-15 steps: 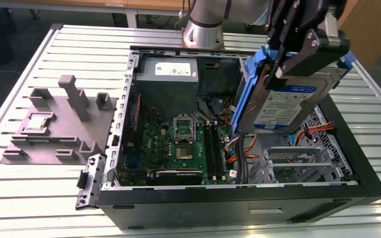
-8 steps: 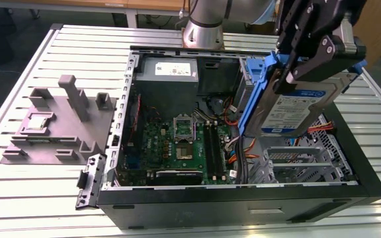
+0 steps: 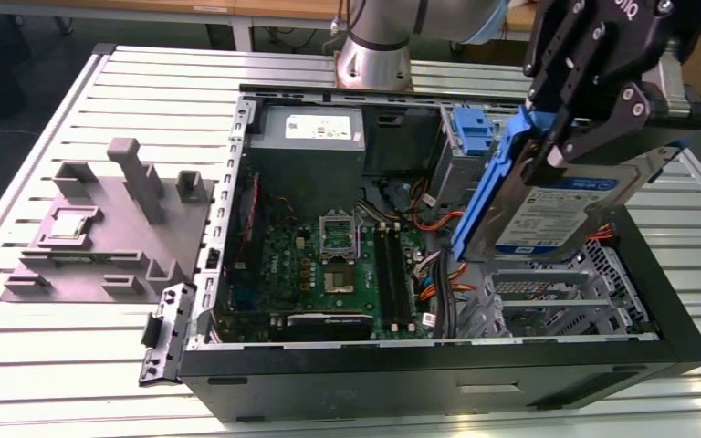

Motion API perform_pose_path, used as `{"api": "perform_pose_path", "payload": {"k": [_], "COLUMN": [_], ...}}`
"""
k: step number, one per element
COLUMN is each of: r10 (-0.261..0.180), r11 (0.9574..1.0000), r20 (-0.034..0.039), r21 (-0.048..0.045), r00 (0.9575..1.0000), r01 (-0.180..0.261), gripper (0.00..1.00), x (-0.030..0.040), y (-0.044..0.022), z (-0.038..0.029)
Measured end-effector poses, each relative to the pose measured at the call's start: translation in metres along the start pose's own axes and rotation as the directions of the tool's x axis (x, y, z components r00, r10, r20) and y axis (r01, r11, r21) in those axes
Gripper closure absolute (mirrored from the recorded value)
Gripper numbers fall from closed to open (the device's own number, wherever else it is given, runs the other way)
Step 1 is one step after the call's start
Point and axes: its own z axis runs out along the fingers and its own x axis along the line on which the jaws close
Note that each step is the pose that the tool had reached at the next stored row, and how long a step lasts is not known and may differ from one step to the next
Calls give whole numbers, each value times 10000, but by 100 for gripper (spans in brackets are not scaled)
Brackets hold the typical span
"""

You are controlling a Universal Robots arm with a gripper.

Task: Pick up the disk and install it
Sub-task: 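Insert the disk into the insertion slot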

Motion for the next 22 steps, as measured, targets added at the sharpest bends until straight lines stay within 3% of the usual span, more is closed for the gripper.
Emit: {"api": "perform_pose_path", "payload": {"k": [6,12,22], "r10": [0,0,6], "r11": [10000,10000,10000], "r20": [2,3,2], "r21": [0,1,0], "r00": [10000,10000,10000], "r01": [0,0,-6], "gripper": [64,64,64], "x": [-3,50,69], "y": [-149,-176,-359], "z": [18,49,90]}}
